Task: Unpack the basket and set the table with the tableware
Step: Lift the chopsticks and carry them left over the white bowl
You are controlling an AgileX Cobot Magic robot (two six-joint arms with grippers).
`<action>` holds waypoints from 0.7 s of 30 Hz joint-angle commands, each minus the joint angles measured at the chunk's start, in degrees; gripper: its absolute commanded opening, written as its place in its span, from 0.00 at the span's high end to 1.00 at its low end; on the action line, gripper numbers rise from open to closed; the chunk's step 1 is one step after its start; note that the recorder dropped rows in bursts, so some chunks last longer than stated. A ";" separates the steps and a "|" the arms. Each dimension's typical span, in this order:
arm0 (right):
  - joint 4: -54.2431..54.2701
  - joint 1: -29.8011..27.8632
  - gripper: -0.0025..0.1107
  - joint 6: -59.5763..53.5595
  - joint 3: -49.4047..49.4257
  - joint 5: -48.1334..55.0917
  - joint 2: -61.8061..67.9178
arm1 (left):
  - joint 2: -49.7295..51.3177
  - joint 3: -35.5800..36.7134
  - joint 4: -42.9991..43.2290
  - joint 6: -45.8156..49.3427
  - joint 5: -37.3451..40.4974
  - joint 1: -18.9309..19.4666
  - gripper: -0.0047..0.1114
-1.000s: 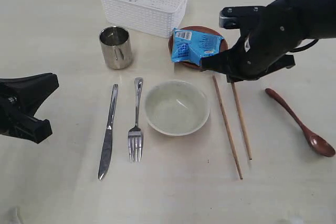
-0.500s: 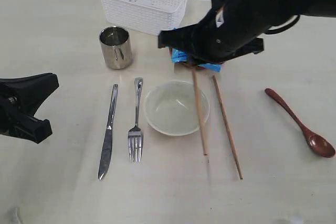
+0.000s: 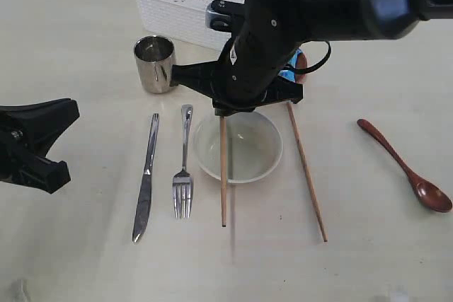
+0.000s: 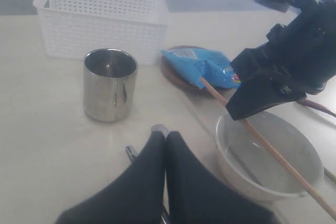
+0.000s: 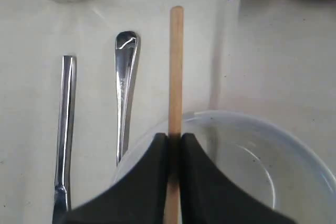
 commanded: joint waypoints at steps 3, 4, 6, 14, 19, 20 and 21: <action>-1.97 0.05 0.98 2.59 0.35 -0.01 0.44 | -0.28 0.41 0.39 -0.01 -0.03 -0.12 0.96; -2.09 0.05 0.98 3.06 0.35 0.15 0.70 | -0.28 0.41 0.39 -0.01 -0.03 -0.12 0.96; -2.09 0.05 0.98 3.06 0.35 1.55 0.91 | -0.28 0.41 0.39 -0.01 -0.03 -0.12 0.96; -2.09 0.05 0.86 3.25 0.35 2.99 1.92 | -0.28 0.41 0.39 -0.02 -0.03 -0.12 0.96; -2.09 0.05 0.63 4.24 0.23 1.48 1.91 | -0.28 0.41 0.39 -0.02 -0.03 -0.12 0.96; -2.09 0.05 0.63 4.24 0.23 1.48 1.61 | -0.28 0.41 0.39 -0.02 -0.03 -0.12 0.96; -2.21 0.05 0.63 4.02 0.23 1.48 0.36 | -0.28 0.41 0.39 -0.02 -0.03 -0.12 0.96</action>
